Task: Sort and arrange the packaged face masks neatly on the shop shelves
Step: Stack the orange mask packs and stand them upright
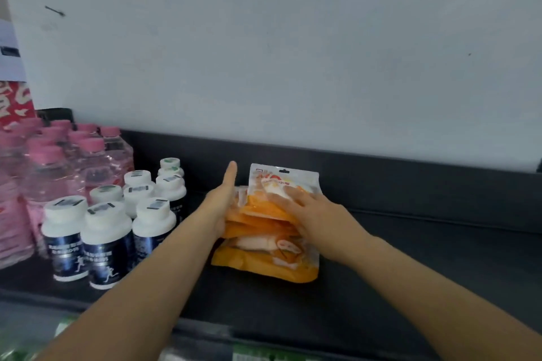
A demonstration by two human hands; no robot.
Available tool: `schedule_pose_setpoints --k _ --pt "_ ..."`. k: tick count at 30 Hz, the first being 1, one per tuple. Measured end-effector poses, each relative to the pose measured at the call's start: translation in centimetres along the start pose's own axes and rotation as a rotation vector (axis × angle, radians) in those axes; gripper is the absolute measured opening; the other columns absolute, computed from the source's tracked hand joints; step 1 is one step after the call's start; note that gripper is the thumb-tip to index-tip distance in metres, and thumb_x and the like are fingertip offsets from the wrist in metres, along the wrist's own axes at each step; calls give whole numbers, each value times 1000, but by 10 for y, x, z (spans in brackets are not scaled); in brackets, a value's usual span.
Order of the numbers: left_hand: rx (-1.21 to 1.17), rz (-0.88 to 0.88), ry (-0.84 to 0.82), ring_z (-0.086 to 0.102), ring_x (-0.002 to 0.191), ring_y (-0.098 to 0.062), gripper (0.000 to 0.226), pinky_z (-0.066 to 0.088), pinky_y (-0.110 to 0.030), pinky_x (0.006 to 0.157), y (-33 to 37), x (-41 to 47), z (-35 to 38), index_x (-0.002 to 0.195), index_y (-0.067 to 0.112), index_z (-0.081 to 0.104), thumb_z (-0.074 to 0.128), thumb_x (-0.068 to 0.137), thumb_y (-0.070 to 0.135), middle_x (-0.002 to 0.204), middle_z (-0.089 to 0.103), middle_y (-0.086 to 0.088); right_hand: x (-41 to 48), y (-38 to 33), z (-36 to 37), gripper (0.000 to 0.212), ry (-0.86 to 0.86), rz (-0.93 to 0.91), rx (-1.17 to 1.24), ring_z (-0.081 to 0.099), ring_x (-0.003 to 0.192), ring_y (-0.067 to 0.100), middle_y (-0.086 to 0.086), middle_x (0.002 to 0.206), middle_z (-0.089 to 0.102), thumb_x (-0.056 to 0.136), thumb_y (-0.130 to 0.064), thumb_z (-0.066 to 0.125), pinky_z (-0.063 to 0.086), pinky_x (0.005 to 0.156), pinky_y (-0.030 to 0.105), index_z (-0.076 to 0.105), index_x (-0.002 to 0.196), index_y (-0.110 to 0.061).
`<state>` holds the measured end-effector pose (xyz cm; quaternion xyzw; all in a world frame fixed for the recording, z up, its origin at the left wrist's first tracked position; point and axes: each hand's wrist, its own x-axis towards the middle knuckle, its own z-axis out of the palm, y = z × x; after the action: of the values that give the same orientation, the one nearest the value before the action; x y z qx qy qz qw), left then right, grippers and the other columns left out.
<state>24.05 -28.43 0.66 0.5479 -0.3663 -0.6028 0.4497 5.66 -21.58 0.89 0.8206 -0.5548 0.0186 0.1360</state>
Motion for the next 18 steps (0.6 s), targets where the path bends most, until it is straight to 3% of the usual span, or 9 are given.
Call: schedule_pose_setpoints --k 3,5,7,9,11,13,16,18 --pt "228 -19 -129 66 93 -33 100 52 -47 89 5 -4 -1 115 13 60 69 43 81 101 70 -13 8 -2 1 65 -93 -31 145 0 144 26 -13 157 -5 95 -45 42 24 113 50 -1 144 -49" --pt "384 -1 -138 60 102 -32 92 48 -47 94 5 -5 1 120 13 52 71 52 73 112 63 -12 10 -6 1 72 -138 -16 247 -8 143 24 -18 156 -8 88 -57 48 14 115 52 4 145 -49" --pt "477 6 -111 54 109 -33 95 44 -49 97 -1 -3 5 133 18 40 74 58 66 123 55 -13 10 -8 2 77 -149 7 352 -8 143 22 -20 155 -5 82 -62 53 12 116 51 12 145 -47" --pt "485 27 -80 54 109 -32 99 45 -49 96 -6 0 8 137 19 34 76 59 61 127 52 -14 8 -5 0 72 -120 65 624 6 143 19 -14 156 8 83 -54 59 21 115 45 25 144 -39" --pt "444 42 -82 54 103 -30 97 47 -47 90 -7 1 8 138 18 33 78 62 55 126 52 -13 5 1 -7 61 65 254 981 39 129 13 -6 145 33 85 -42 63 43 99 31 38 139 -27" --pt "408 42 -96 53 102 -30 96 48 -46 87 -6 0 8 139 17 31 80 63 50 129 50 -13 -1 10 -14 56 265 580 1189 51 112 12 -1 136 44 88 -35 63 46 84 24 39 136 -22" --pt "403 32 -140 55 108 -34 101 46 -53 93 -4 0 10 136 19 34 85 53 45 126 52 -13 -9 22 -13 68 185 955 1445 39 129 29 9 145 37 88 -34 63 42 93 43 29 143 -13" --pt "415 9 -204 56 108 -35 100 47 -56 92 -4 -4 16 129 19 38 88 46 42 123 54 -13 -10 23 -13 47 109 1030 1633 51 115 32 11 129 51 87 -31 65 48 84 46 47 124 -8"
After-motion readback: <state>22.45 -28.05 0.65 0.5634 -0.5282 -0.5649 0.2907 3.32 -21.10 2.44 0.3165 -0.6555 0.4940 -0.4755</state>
